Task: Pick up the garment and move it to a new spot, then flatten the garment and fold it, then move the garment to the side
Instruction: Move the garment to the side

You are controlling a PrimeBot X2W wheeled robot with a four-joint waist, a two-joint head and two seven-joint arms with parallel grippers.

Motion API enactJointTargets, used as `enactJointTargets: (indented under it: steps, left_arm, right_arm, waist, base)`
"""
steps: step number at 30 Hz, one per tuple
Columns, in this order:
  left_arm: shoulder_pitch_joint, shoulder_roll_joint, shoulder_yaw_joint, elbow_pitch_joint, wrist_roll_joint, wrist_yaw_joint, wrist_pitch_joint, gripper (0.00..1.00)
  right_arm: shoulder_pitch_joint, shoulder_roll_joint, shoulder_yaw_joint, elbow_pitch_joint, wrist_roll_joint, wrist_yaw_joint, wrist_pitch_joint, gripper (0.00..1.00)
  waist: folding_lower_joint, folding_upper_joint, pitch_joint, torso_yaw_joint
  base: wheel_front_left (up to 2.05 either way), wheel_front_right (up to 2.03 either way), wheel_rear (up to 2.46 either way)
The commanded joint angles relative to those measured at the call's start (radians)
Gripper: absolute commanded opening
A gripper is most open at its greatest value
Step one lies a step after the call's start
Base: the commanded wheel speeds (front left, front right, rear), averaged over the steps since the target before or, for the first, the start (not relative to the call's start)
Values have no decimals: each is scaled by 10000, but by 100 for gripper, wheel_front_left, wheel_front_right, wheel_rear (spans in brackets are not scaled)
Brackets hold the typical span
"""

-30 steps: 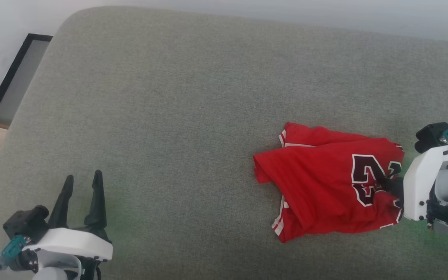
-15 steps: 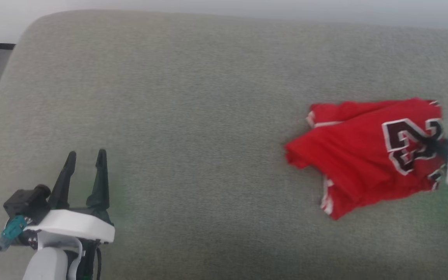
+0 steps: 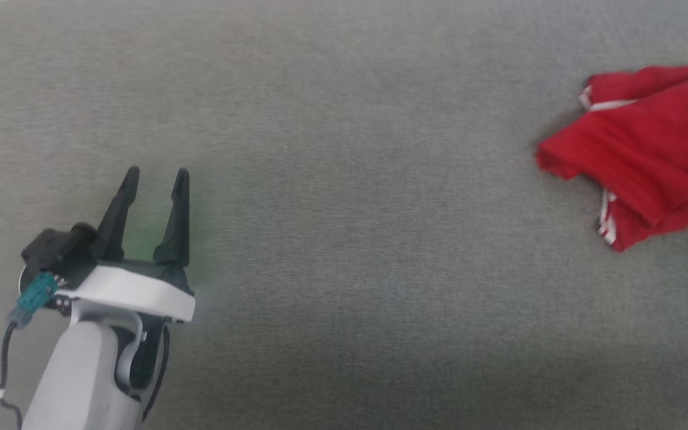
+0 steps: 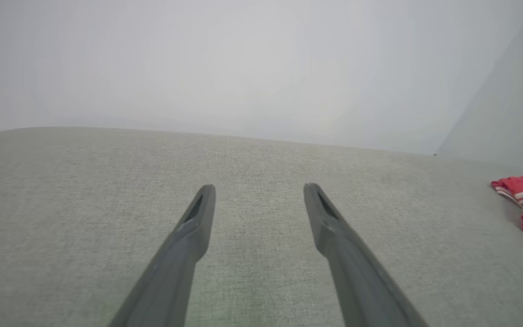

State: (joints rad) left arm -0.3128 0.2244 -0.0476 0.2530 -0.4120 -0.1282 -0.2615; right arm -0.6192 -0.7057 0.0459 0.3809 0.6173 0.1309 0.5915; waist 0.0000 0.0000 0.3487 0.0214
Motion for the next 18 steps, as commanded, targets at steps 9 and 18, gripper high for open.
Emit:
enactJointTargets:
  steps: [9, 18]
  left_arm:
    - [-970, 313, -543, -19, 101, -27, -37, 100]
    - [-1651, 566, -1064, 6, 109, -27, -37, 100]
  right_arm:
    - [-1129, -720, 214, 1301, -425, -3, -1352, 0]
    - [-2171, -1238, 450, 2652, -1114, -3, -2539, 0]
  waist:
    - [0, 0, 996, -996]
    - [0, 0, 1744, -1426]
  base:
    - [0, 0, 0]
    - [0, 0, 0]
